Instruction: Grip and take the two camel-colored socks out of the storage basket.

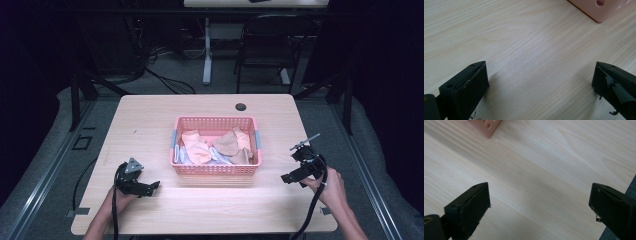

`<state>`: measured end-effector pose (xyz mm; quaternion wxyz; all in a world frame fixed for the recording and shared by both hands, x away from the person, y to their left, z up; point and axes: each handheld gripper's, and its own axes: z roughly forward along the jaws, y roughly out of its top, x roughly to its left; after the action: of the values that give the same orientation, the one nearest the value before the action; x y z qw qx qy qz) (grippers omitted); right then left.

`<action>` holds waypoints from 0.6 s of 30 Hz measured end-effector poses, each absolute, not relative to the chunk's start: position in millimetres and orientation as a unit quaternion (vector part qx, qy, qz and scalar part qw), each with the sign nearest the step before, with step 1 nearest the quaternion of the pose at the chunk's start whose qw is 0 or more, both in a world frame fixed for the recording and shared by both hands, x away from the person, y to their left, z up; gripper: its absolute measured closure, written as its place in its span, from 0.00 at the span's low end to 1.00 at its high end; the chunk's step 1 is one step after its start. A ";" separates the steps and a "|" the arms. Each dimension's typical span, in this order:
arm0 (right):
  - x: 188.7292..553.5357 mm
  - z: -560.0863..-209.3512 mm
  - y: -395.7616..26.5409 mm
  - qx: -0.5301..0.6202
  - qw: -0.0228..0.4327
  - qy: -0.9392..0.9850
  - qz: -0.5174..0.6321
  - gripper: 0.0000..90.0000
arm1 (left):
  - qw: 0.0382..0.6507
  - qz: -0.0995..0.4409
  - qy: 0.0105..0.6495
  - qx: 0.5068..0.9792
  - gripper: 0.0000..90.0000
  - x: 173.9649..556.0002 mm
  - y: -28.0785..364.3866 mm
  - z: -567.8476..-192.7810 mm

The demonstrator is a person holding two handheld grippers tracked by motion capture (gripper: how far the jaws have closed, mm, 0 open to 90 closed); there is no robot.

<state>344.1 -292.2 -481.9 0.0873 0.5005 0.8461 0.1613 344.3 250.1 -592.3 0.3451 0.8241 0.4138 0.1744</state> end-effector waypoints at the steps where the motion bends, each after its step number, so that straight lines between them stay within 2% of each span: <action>1: 344.1 -481.9 -292.2 0.501 0.087 0.846 0.161 0.02 | 0.345 0.174 0.414 0.824 0.00 344.3 250.1 -592.3; 18: 362.1 -427.6 -250.4 0.447 0.107 0.870 0.180 0.00 | 0.345 0.175 0.415 0.823 0.00 344.3 250.0 -592.4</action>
<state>362.1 -250.4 -427.6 0.1073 0.4465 0.8699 0.1798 344.3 250.0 -592.4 0.3452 0.8234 0.4148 0.1754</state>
